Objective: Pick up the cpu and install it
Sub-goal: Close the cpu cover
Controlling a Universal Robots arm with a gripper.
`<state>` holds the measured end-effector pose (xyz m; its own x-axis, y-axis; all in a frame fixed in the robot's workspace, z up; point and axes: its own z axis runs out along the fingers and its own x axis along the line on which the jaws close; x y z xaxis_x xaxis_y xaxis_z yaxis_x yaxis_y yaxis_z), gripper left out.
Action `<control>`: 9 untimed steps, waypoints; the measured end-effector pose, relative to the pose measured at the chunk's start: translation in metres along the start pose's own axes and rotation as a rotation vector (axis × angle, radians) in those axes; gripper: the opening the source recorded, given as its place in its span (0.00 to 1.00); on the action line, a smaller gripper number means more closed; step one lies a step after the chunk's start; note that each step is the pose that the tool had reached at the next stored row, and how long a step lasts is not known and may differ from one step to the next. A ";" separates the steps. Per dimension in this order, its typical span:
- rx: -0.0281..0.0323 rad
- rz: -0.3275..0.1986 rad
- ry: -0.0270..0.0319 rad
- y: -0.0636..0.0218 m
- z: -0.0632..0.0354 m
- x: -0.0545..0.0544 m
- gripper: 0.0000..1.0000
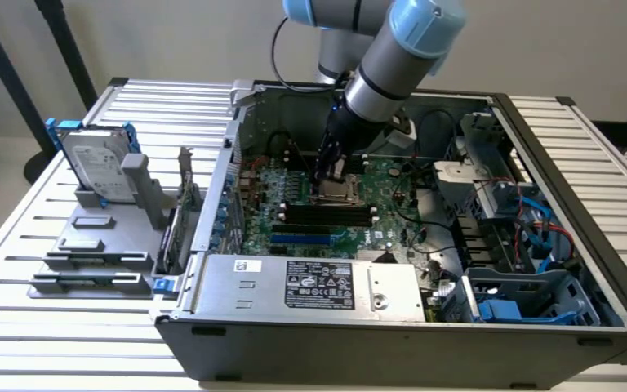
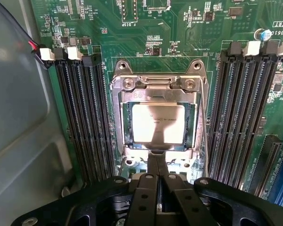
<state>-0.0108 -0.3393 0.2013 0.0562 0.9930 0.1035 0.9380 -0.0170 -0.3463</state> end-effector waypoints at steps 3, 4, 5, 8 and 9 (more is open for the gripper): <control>-0.0041 -0.001 0.0009 0.0005 0.0018 0.000 0.11; -0.0056 -0.001 0.0010 0.0008 0.0026 0.000 0.11; -0.0070 -0.001 0.0011 0.0010 0.0034 0.000 0.11; -0.0099 -0.002 0.0010 0.0013 0.0046 -0.001 0.11; -0.0100 -0.002 0.0009 0.0012 0.0046 -0.001 0.11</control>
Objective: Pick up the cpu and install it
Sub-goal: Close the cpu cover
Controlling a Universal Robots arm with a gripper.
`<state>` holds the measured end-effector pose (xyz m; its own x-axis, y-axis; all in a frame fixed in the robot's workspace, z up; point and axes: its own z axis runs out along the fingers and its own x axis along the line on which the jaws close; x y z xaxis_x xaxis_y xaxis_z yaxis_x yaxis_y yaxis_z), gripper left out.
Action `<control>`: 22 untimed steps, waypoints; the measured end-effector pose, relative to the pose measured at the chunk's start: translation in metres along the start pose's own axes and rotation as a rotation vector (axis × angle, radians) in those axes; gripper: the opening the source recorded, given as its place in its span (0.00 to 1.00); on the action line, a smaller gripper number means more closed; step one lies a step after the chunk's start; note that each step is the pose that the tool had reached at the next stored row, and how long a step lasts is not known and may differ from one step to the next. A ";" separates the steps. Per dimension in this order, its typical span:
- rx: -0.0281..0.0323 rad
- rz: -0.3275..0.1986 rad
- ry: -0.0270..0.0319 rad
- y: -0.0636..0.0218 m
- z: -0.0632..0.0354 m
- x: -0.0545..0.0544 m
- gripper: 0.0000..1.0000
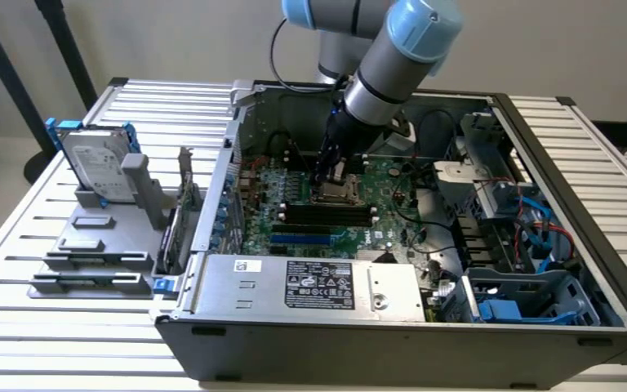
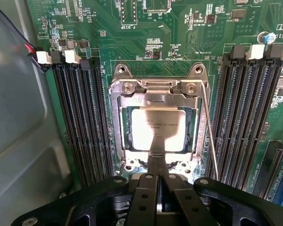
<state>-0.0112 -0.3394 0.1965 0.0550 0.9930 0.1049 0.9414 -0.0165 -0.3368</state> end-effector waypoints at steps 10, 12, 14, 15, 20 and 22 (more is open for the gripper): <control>0.0017 -0.001 0.0030 -0.0089 -0.0076 -0.003 0.11; 0.0034 -0.001 0.0035 -0.0126 -0.0074 -0.005 0.11; 0.0055 0.000 0.0038 -0.0165 -0.0071 -0.007 0.11; 0.0064 0.000 0.0042 -0.0188 -0.0068 -0.008 0.11; 0.0090 0.000 0.0050 -0.0297 -0.0077 -0.011 0.11; 0.0091 0.000 0.0049 -0.0339 -0.0105 -0.011 0.11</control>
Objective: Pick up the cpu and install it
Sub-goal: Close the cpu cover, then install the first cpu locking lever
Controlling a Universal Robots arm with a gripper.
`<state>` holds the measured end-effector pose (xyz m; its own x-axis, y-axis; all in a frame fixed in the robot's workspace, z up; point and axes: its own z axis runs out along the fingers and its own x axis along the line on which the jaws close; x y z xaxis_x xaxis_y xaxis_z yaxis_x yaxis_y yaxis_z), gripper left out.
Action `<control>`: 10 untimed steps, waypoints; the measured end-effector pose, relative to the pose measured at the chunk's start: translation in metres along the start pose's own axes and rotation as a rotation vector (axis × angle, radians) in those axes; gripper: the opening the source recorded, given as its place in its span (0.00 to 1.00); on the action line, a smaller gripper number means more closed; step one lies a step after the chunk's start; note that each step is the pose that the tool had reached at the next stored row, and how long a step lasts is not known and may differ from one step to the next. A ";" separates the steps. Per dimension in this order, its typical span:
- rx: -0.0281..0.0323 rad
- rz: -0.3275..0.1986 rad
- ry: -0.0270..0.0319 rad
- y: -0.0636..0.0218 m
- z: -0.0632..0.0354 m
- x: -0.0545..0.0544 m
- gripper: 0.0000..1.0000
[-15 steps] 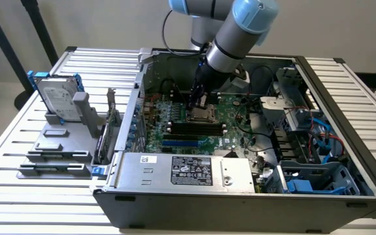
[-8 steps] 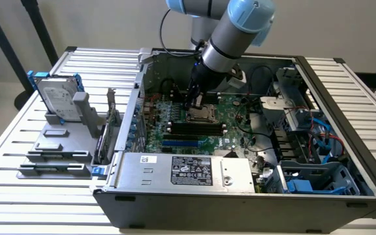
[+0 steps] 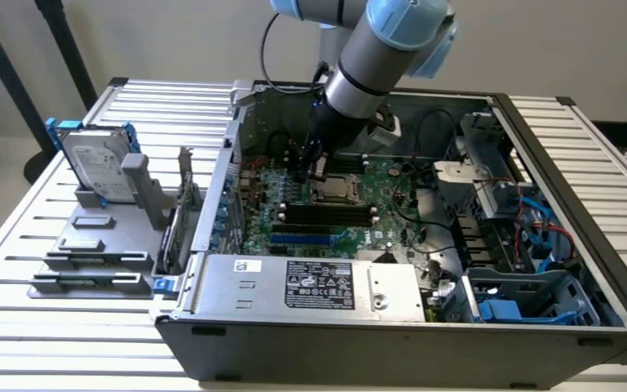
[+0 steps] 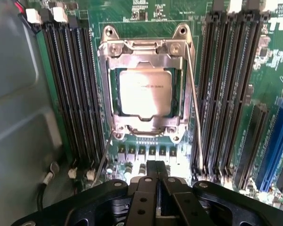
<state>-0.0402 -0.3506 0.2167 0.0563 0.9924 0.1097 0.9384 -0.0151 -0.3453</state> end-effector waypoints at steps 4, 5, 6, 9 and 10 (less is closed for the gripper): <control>0.0009 0.000 0.0002 -0.0019 -0.0019 0.000 0.11; 0.0010 0.000 0.0002 -0.0019 -0.0019 0.000 0.11; 0.0010 0.000 0.0002 -0.0019 -0.0019 0.000 0.11; 0.0010 0.000 0.0002 -0.0019 -0.0019 0.000 0.11; 0.0010 0.000 0.0002 -0.0019 -0.0019 0.000 0.11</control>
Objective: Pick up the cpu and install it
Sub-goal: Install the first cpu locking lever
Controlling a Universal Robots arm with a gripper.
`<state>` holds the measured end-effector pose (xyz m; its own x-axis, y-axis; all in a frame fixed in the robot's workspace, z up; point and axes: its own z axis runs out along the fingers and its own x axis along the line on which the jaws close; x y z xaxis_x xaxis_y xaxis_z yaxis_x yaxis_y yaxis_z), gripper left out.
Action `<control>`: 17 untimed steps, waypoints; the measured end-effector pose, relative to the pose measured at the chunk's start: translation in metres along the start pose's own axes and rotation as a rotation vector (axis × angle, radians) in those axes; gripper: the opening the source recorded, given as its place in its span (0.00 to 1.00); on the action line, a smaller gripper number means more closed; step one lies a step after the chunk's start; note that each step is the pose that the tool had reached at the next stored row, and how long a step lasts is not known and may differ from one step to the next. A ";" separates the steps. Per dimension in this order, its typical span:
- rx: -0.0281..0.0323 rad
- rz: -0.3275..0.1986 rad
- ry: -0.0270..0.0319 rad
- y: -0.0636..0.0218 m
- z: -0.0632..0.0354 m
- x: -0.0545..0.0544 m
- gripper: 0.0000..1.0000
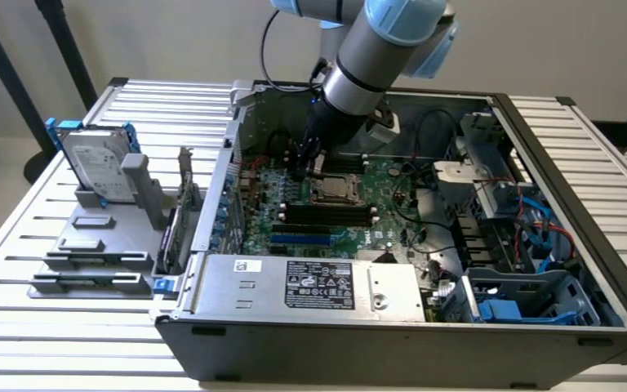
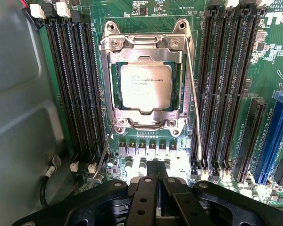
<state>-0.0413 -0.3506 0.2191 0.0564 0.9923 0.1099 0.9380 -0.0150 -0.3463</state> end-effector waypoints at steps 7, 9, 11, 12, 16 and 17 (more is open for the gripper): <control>0.0001 0.000 0.0000 0.0000 0.0000 0.000 0.11; 0.0001 0.000 0.0008 -0.0035 0.0013 0.000 0.11; 0.0002 0.000 0.0026 -0.0086 0.0029 -0.001 0.11; 0.0001 0.000 0.0037 -0.0118 0.0040 -0.001 0.11; -0.0007 0.007 0.0070 -0.0193 0.0033 -0.001 0.11; -0.0011 0.010 0.0084 -0.0208 -0.0003 -0.001 0.11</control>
<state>-0.0607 -0.3509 0.2265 0.0688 0.9911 0.1141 0.9377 -0.0253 -0.3464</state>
